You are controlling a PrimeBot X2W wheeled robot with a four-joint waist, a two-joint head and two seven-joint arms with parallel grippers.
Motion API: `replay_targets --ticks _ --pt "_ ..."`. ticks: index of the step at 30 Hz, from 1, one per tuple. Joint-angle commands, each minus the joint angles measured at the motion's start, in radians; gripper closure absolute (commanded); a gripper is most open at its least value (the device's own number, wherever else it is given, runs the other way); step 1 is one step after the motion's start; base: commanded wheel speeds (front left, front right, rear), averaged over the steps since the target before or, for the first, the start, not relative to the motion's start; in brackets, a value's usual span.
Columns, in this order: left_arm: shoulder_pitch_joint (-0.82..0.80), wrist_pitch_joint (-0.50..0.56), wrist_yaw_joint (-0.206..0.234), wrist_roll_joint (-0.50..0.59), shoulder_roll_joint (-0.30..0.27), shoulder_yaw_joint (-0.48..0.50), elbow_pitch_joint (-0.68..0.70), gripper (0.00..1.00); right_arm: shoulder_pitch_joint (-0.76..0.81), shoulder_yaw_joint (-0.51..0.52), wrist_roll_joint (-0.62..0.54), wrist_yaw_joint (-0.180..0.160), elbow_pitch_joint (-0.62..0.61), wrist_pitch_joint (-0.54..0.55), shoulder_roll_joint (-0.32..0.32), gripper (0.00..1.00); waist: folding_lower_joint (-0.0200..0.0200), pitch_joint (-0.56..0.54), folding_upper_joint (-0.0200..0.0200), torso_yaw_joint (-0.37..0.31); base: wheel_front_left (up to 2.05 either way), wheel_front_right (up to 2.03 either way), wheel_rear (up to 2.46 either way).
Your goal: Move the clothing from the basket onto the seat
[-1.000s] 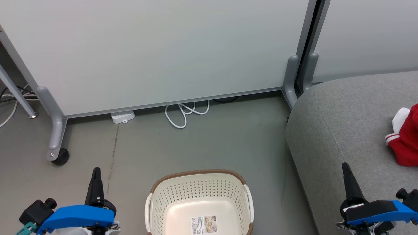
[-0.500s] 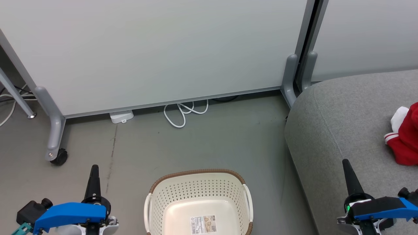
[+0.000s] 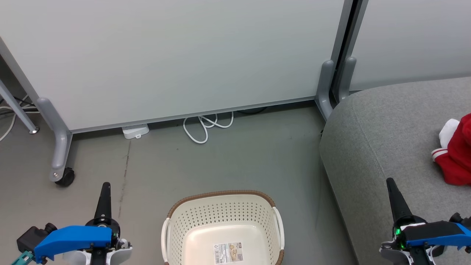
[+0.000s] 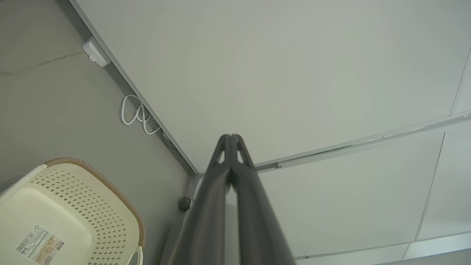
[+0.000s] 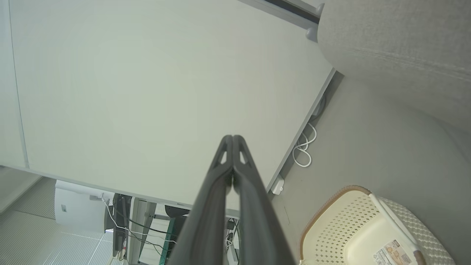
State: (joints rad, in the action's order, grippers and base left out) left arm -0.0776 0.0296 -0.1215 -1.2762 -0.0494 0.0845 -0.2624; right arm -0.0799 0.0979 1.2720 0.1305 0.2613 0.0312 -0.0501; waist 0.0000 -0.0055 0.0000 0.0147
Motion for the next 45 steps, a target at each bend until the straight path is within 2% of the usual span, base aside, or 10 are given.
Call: replay_targets --ticks 1,32,45 --pt "-0.021 0.007 -0.008 -0.022 -0.001 0.006 0.009 1.00 -0.023 0.002 0.023 0.000 -0.011 0.006 -0.001 1.00 0.0000 0.000 0.0000 0.000 0.00 0.00 0.00" --pt "-0.034 0.071 -0.013 -0.271 -0.001 0.026 0.017 1.00 -0.031 0.015 0.274 0.000 -0.017 0.069 0.000 1.00 0.0000 0.007 0.0000 -0.011 0.00 0.00 0.00" --pt "-0.036 0.089 -0.013 -0.338 -0.001 0.032 0.019 1.00 -0.035 0.018 0.342 0.000 -0.018 0.086 0.000 1.00 0.0000 0.009 0.0000 -0.015 0.00 0.00 0.00"
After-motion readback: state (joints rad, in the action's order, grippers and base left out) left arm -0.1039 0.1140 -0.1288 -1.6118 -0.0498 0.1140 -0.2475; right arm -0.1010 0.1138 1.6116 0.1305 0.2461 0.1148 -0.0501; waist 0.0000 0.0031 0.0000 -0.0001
